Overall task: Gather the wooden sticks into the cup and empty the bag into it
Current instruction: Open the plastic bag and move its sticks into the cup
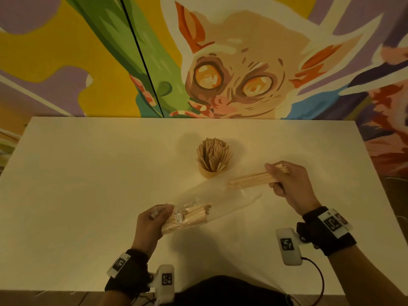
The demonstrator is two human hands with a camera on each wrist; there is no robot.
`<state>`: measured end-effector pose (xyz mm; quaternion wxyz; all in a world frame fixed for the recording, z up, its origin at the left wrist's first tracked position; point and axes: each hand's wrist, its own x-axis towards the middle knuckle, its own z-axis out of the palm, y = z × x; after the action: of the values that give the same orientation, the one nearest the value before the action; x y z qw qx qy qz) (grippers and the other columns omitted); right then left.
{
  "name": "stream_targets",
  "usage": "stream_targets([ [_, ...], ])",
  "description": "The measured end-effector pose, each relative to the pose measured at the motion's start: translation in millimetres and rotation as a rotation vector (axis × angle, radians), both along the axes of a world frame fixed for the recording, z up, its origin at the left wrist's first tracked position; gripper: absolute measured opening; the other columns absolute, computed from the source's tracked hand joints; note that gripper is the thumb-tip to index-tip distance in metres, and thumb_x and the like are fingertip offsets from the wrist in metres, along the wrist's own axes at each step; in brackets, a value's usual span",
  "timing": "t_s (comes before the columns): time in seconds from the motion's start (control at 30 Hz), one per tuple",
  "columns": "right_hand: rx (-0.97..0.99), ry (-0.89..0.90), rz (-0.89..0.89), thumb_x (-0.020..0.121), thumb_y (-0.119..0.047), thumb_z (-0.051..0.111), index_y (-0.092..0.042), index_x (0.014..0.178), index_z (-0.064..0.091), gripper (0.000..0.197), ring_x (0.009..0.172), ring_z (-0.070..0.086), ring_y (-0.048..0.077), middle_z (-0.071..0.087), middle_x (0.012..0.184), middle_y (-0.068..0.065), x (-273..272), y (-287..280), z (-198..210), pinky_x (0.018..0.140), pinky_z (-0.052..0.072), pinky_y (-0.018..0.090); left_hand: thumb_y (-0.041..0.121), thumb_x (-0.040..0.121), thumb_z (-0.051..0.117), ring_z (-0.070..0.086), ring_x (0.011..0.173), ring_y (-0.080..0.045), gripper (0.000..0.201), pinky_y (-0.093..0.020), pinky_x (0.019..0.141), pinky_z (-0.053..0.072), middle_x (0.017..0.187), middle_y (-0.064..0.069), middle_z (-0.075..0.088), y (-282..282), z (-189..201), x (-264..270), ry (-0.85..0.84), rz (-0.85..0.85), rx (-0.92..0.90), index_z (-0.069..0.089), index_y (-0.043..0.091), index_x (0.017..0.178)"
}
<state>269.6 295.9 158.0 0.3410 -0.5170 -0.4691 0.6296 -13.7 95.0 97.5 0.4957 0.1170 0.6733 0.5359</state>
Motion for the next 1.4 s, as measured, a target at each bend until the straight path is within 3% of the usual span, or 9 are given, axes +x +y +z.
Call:
stream_targets([
  [0.33,0.012,-0.075,-0.086,0.092,-0.018,0.066,0.004,0.081,0.062,0.025,0.040,0.031,0.016,0.050,0.054,0.012,27.4,9.4,-8.5,0.041,0.019,0.027,0.010,0.091,0.062,0.047,0.039,-0.006,0.009,-0.016,0.036,0.033,0.059,-0.002,0.063,-41.5,-35.2,-25.6,0.048,0.038,-0.211,0.071,0.006,0.090],
  [0.5,-0.012,-0.087,-0.071,0.092,-0.016,0.065,0.003,0.078,0.062,0.025,0.041,0.030,0.016,0.048,0.056,0.015,26.9,-3.9,-13.2,0.040,0.021,0.025,0.043,0.084,0.071,0.066,0.082,-0.028,0.037,-0.031,0.056,0.048,0.097,-0.010,0.071,-54.4,-64.8,-32.2,0.225,-0.087,-0.422,0.067,0.013,0.105],
  [0.67,-0.068,-0.076,0.000,0.091,-0.015,0.067,0.006,0.078,0.063,0.025,0.039,0.032,0.016,0.049,0.052,0.014,5.7,-32.9,-22.0,0.039,0.021,0.021,0.060,0.085,0.056,0.037,0.131,-0.029,0.070,-0.049,0.101,0.038,0.146,-0.005,0.041,-60.5,-41.6,-33.7,0.758,-0.317,-0.546,0.040,0.021,0.141],
  [0.77,-0.089,-0.094,0.088,0.090,-0.013,0.068,0.009,0.076,0.062,0.027,0.037,0.036,0.018,0.051,0.052,0.018,-19.7,-53.3,-28.0,0.037,0.025,0.020,0.068,0.081,0.055,0.049,0.121,-0.011,0.063,-0.034,0.096,0.043,0.136,0.008,0.052,-45.3,-11.5,-18.5,0.683,-0.323,-0.209,0.049,0.030,0.131],
  [0.87,-0.109,-0.126,0.197,0.090,-0.015,0.069,0.010,0.078,0.061,0.028,0.035,0.039,0.017,0.053,0.051,0.017,-50.7,-68.2,-30.0,0.035,0.029,0.020,0.071,0.075,0.056,0.053,0.111,0.005,0.059,-0.025,0.088,0.048,0.125,0.025,0.055,-15.4,15.6,15.9,0.616,-0.587,-0.017,0.051,0.039,0.124],
  [0.97,-0.126,-0.095,0.269,0.092,-0.015,0.067,0.011,0.081,0.060,0.029,0.033,0.041,0.014,0.053,0.050,0.014,-78.7,-79.2,-26.4,0.035,0.029,0.019,0.065,0.078,0.059,0.060,0.093,0.001,0.052,-0.025,0.075,0.050,0.109,0.022,0.060,13.1,20.4,45.7,0.802,-0.832,-0.053,0.047,0.041,0.123],
  [1.1,-0.050,-0.097,0.265,0.099,-0.023,0.057,0.009,0.076,0.058,0.039,0.034,0.040,0.018,0.054,0.049,0.011,-90.1,-83.1,-25.7,0.037,0.031,0.022,0.051,0.090,0.045,0.055,0.059,-0.017,0.023,-0.037,0.058,0.047,0.063,0.008,0.052,27.3,0.7,55.9,0.857,-0.847,-0.093,0.052,0.028,0.089],
  [1.27,-0.002,-0.186,0.150,0.098,-0.031,0.055,-0.008,0.082,0.062,0.029,0.046,0.043,0.012,0.048,0.054,0.000,-86.0,-75.1,-34.4,0.044,0.036,0.023,0.042,0.096,0.052,0.040,0.046,-0.008,0.035,-0.021,0.048,0.024,0.050,0.009,0.042,38.4,6.1,68.6,0.740,-0.808,-0.057,0.047,0.029,0.064],
  [1.4,0.196,-0.246,0.300,0.101,-0.033,0.048,-0.012,0.077,0.062,0.035,0.048,0.051,0.018,0.054,0.055,0.008,-88.8,-72.5,-29.0,0.052,0.045,0.031,0.032,0.095,0.055,0.034,0.044,-0.012,0.050,-0.026,0.048,0.024,0.045,0.006,0.037,51.2,1.7,66.2,0.690,-0.787,-0.169,0.040,0.026,0.048],
])
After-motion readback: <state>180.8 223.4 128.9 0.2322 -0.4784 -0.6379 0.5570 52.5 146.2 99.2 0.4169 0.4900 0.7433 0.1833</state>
